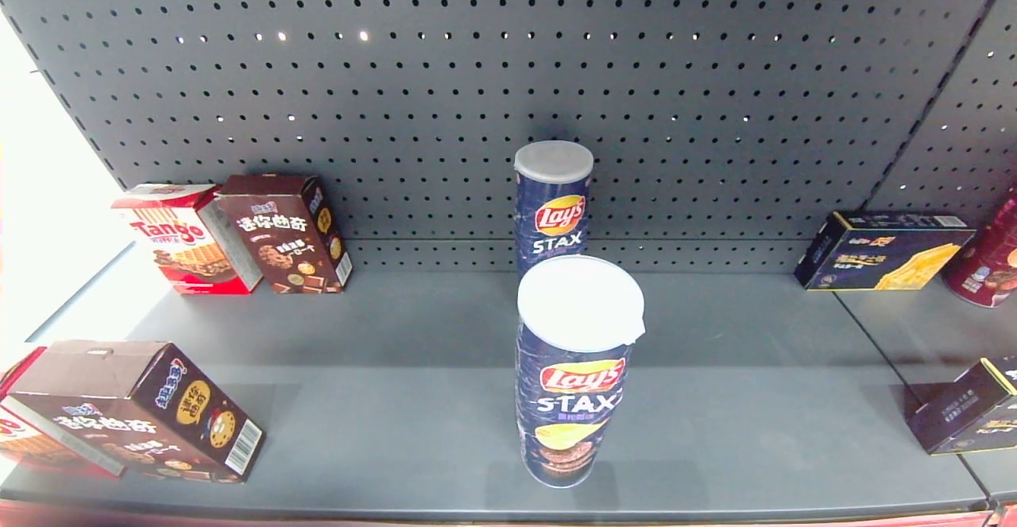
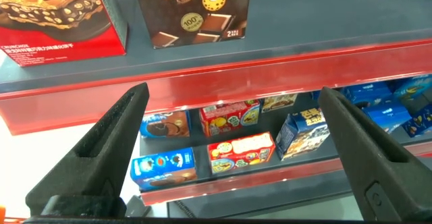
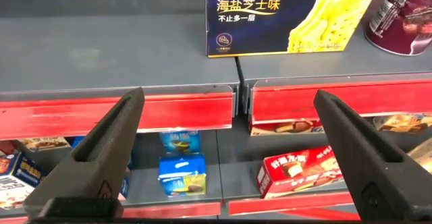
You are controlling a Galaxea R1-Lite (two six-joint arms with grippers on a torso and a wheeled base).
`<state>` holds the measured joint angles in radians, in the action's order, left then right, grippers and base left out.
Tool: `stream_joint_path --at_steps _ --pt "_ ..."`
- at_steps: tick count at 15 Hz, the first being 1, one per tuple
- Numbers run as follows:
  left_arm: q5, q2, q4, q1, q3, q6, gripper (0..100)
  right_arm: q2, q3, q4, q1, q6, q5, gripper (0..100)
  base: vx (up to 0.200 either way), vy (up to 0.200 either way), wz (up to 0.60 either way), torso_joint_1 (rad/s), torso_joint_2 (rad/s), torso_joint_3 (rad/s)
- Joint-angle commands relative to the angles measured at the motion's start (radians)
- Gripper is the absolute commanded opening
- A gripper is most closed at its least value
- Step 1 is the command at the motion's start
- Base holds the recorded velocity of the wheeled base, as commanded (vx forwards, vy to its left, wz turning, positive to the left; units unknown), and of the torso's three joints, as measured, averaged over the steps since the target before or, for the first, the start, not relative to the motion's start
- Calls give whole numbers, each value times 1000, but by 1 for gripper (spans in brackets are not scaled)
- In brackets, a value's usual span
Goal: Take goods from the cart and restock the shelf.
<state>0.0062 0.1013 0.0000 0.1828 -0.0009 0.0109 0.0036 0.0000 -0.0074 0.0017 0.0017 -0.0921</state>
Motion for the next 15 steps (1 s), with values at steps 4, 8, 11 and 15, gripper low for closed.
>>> stream_joint_path --at_steps 4,8,11,15 --pt "-5 48 0 -207 -1 4 100 -2 0 0 0 0 0 100 0 0 0 0 0 0" --pt "0 -2 0 -261 -1 -2 100 -2 0 0 0 0 0 100 0 0 0 0 0 0" --pt "3 -89 0 -194 1 -5 100 -2 0 -2 0 0 0 100 0 0 0 0 0 0" --pt "15 -92 -3 -184 1 -12 100 -1 0 1 0 -2 0 100 0 0 0 0 0 0"
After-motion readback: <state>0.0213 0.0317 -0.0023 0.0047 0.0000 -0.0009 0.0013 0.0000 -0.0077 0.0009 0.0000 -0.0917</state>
